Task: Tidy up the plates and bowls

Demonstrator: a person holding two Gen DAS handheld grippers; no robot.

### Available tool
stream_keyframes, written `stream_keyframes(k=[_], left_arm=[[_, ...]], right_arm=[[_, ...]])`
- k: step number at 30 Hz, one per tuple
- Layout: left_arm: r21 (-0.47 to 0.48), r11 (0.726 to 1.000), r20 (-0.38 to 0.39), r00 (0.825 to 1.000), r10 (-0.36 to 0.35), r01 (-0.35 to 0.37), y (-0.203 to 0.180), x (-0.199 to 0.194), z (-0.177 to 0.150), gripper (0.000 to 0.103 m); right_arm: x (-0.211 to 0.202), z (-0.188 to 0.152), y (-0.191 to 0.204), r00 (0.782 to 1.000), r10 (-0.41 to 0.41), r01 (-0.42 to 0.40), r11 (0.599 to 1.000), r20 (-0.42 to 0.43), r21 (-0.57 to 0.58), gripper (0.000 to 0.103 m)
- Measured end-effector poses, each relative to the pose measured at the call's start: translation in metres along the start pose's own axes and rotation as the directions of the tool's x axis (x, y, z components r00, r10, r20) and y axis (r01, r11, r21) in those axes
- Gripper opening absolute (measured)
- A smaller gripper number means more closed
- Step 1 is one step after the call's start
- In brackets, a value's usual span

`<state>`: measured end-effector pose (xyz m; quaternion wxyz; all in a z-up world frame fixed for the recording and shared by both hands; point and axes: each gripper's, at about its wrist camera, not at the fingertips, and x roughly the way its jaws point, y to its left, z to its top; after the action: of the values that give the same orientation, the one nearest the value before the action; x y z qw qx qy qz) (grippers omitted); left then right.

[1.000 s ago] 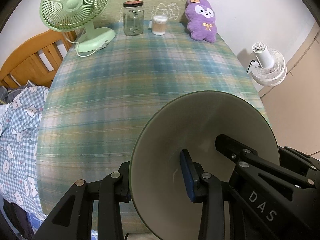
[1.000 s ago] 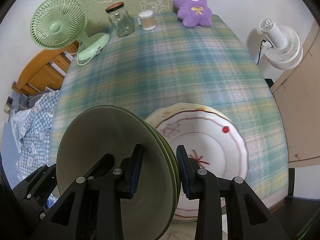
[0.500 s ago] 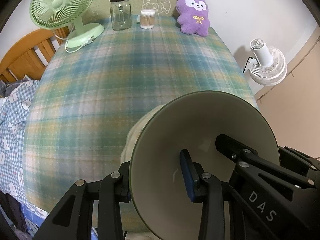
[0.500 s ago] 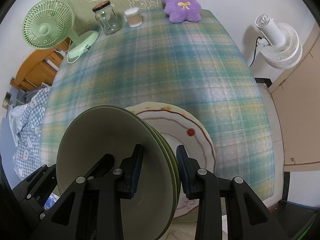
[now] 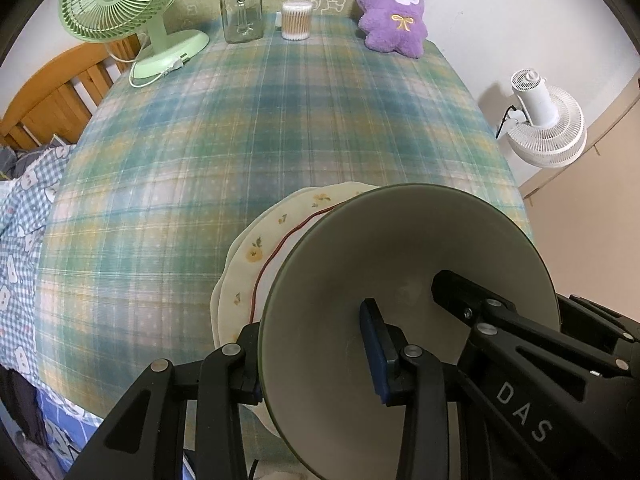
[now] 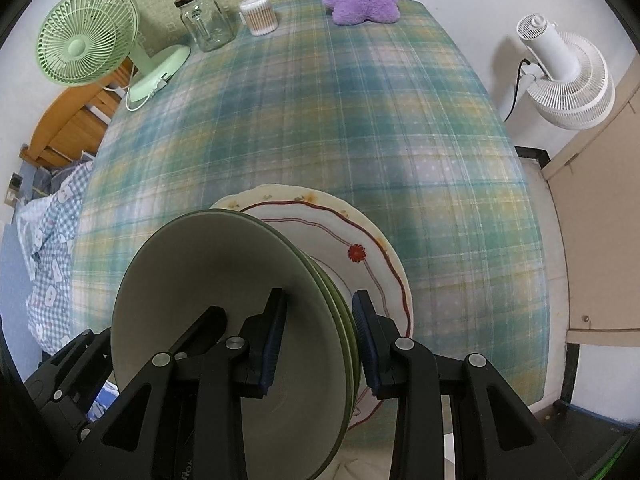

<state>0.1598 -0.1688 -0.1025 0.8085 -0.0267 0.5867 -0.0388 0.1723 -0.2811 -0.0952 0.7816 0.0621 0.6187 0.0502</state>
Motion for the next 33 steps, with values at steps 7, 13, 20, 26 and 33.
stream_keyframes(k=[7, 13, 20, 26, 33], left_arm=[[-0.009, 1.000, 0.015, 1.000, 0.008, -0.008, 0.001, 0.003, 0.003, 0.037], [-0.009, 1.000, 0.020, 0.999, 0.025, -0.025, 0.003, 0.000, 0.003, 0.052], [0.038, 0.999, 0.082, 0.996, 0.025, -0.028, 0.008, -0.021, 0.003, 0.083], [0.112, 0.994, 0.163, 0.987, -0.005, -0.013, 0.014, -0.045, 0.002, 0.084], [0.176, 0.984, 0.236, 0.970, -0.055, 0.013, 0.039, -0.075, 0.005, 0.088]], right_arm=[[0.003, 0.004, 0.001, 1.000, -0.006, 0.007, 1.000, 0.013, -0.020, 0.039], [-0.001, 0.005, 0.004, 0.999, -0.035, 0.038, 0.997, 0.040, -0.065, 0.052], [-0.022, 0.001, 0.012, 0.991, -0.051, 0.058, 0.997, 0.126, -0.050, 0.074], [-0.046, -0.006, 0.026, 0.972, -0.099, 0.103, 0.995, 0.211, -0.007, 0.086], [-0.080, -0.018, 0.062, 0.930, -0.167, 0.155, 0.986, 0.327, 0.063, 0.086]])
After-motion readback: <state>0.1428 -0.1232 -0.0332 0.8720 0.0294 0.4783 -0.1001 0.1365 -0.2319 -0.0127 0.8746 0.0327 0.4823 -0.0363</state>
